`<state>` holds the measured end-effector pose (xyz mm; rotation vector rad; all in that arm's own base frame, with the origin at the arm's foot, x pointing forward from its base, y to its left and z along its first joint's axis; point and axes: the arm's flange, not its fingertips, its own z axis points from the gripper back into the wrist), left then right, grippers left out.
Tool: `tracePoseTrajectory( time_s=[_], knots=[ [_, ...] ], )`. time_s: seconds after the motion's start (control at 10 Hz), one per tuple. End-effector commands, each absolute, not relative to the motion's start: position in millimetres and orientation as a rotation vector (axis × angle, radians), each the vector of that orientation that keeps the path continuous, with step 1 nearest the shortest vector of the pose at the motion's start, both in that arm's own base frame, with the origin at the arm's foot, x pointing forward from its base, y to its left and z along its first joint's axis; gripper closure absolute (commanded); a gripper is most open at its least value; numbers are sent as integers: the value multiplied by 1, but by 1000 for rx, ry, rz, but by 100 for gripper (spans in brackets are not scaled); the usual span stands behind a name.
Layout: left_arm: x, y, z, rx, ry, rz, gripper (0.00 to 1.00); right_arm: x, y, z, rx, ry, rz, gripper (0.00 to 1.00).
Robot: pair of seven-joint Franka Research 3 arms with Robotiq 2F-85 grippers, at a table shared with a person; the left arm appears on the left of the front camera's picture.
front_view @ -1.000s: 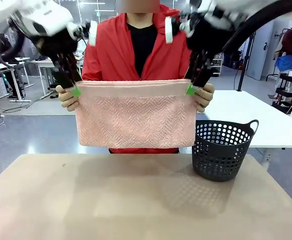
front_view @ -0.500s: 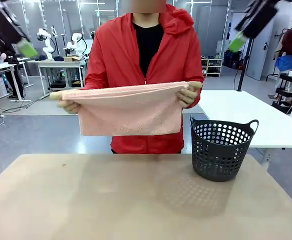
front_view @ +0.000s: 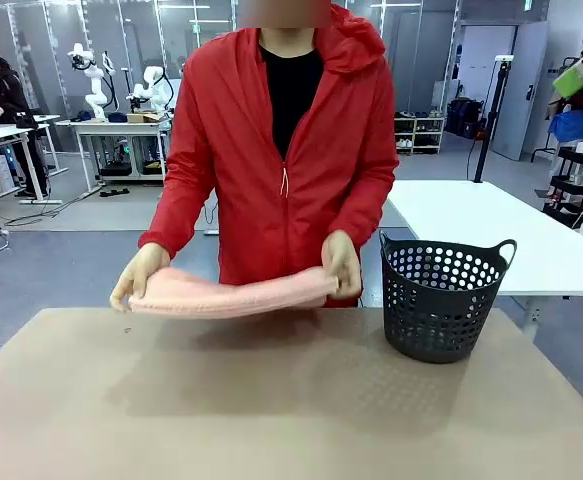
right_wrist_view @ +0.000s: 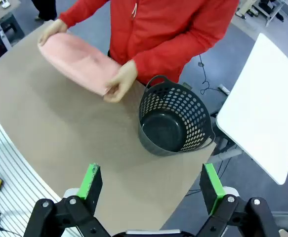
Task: Fold the towel.
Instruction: Release the end of the 100 cm Hotel Towel you were holding, then pick up the 100 cm Hotel Towel and place it on the left side of the table.
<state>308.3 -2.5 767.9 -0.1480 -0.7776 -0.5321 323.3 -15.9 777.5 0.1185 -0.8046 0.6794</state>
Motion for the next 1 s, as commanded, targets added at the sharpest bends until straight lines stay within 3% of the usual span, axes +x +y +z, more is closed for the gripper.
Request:
tracePoseTrajectory(
  time_s=[0.0,0.1,0.2,0.9],
  knots=[
    [309,-18,760,-111,-807,-536,0,320,-4,767,134,-813,676,0],
    [308,-3,768,-148,-778,-532,0,326,-1,760,106,-740,790,0],
    [308,-3,768,-148,-778,-532,0,324,-13,772,121,-801,683,0],
    [308,-3,768,-148,-778,-532,0,324,-13,772,121,-801,683,0]
  ],
)
